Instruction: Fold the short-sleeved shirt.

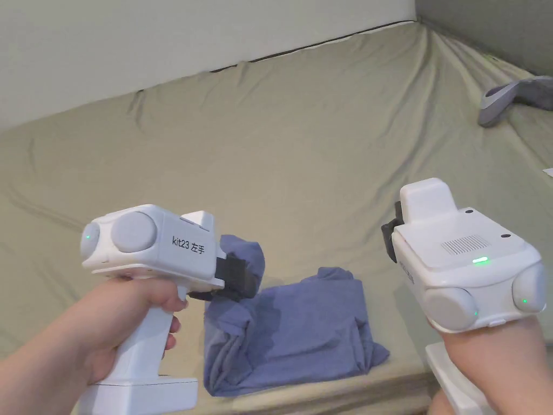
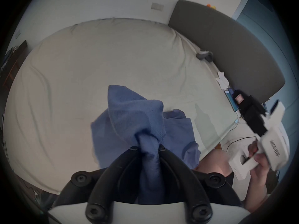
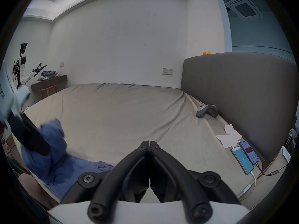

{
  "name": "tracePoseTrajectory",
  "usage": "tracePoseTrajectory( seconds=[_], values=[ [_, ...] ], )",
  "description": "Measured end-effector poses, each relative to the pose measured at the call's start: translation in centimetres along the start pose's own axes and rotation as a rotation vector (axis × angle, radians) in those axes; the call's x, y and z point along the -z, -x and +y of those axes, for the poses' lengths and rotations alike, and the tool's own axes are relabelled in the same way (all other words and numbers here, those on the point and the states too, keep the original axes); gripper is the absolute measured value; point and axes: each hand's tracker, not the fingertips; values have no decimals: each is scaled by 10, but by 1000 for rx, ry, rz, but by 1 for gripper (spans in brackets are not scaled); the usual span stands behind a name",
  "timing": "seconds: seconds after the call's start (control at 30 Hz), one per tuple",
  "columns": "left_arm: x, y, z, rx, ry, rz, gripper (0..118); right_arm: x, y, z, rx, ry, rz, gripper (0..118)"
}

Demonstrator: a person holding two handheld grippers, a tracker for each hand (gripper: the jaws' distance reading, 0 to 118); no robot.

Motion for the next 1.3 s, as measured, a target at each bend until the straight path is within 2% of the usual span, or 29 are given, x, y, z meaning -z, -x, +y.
tracePoseTrajectory(
  seconds=[0.2,0.23,0.3,0.33,0.4,0.53,0.57,0.6,0.63,0.67,0.77,0.93,1.07,1.13,1.23,1.3],
  values=[
    [71,-39,8,-6,72,12,14,-6,-20,-3,26,-5,-21,0],
    [80,-42,8,-11,68,13,23,-7,-22,-5,29,-2,-22,0],
    [93,-48,6,-62,54,-38,63,-8,-25,-7,37,3,-20,0],
    [95,-52,4,-77,46,-77,74,-8,-26,-7,38,5,-18,0],
    [86,-59,1,-42,22,-140,78,-7,-26,-10,39,7,-15,0],
    [39,-59,-7,72,-66,-98,78,-4,-26,-13,45,15,0,0],
    [30,-54,-9,76,-93,-81,76,-4,-26,-13,46,16,2,0],
    [21,-52,-12,74,-113,-41,67,-4,-26,-14,46,16,3,0],
    [18,-47,-14,70,-135,2,45,-4,-26,-14,46,16,4,0],
    [18,-44,-16,64,-152,40,3,-5,-26,-15,44,18,6,0],
    [51,-39,-21,28,-78,116,0,-6,-25,-18,34,27,11,0],
    [95,-66,-31,22,-19,2,0,-10,-25,-18,15,28,10,0],
    [125,-104,-54,184,78,-50,0,-11,-25,-18,10,32,11,0],
    [130,-105,-60,223,4,1,0,-13,-24,-18,-1,33,14,0],
    [127,-88,-47,105,46,-101,0,-15,-21,-18,-17,34,19,0],
    [117,-79,-47,139,14,-128,0,-14,-17,-19,-24,40,32,0]
  ],
)
